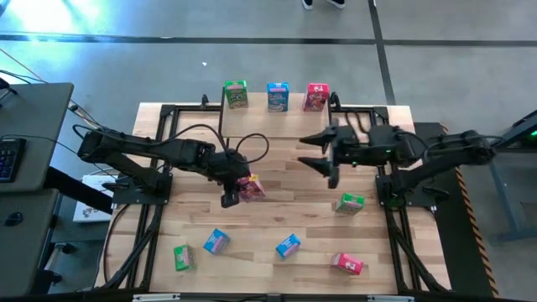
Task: Stack cereal on shelf
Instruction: Put the left red cereal box on the shelf
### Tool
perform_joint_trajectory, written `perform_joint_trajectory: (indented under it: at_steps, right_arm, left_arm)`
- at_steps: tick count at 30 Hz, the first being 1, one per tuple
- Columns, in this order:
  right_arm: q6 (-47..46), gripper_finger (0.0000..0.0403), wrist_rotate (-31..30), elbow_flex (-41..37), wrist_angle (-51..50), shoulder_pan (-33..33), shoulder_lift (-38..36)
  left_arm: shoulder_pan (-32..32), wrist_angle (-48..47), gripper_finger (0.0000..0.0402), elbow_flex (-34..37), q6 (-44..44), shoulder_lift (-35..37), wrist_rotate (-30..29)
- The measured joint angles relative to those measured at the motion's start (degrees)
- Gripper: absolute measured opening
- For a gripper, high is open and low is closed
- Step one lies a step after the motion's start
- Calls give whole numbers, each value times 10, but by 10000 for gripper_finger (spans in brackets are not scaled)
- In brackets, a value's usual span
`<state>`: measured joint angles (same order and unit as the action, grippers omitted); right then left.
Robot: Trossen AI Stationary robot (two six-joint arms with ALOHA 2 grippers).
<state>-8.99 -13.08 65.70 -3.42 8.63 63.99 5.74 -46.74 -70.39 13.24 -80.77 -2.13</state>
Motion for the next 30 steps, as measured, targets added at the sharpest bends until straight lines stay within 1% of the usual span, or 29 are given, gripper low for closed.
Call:
perform_joint_trajectory:
  at_steps: [5, 9, 15, 25, 30]
  right_arm:
    - [-14, 261, 17, 23, -16, 0, 53]
    - [-18, 261, 24, 26, -16, 0, 88]
    - [-47, 261, 29, 26, -16, 0, 138]
    - [-33, 261, 31, 26, -15, 1, 212]
    - [-26, 261, 33, 26, -8, 1, 234]
  left_arm:
    - [0, 0, 142, 0, -30, 0, 0]
    - [0, 0, 142, 0, -59, 0, 0]
    - [0, 2, 142, 0, -90, 0, 0]
    - [0, 11, 142, 0, -128, 0, 0]
    - [0, 27, 142, 0, -146, 0, 0]
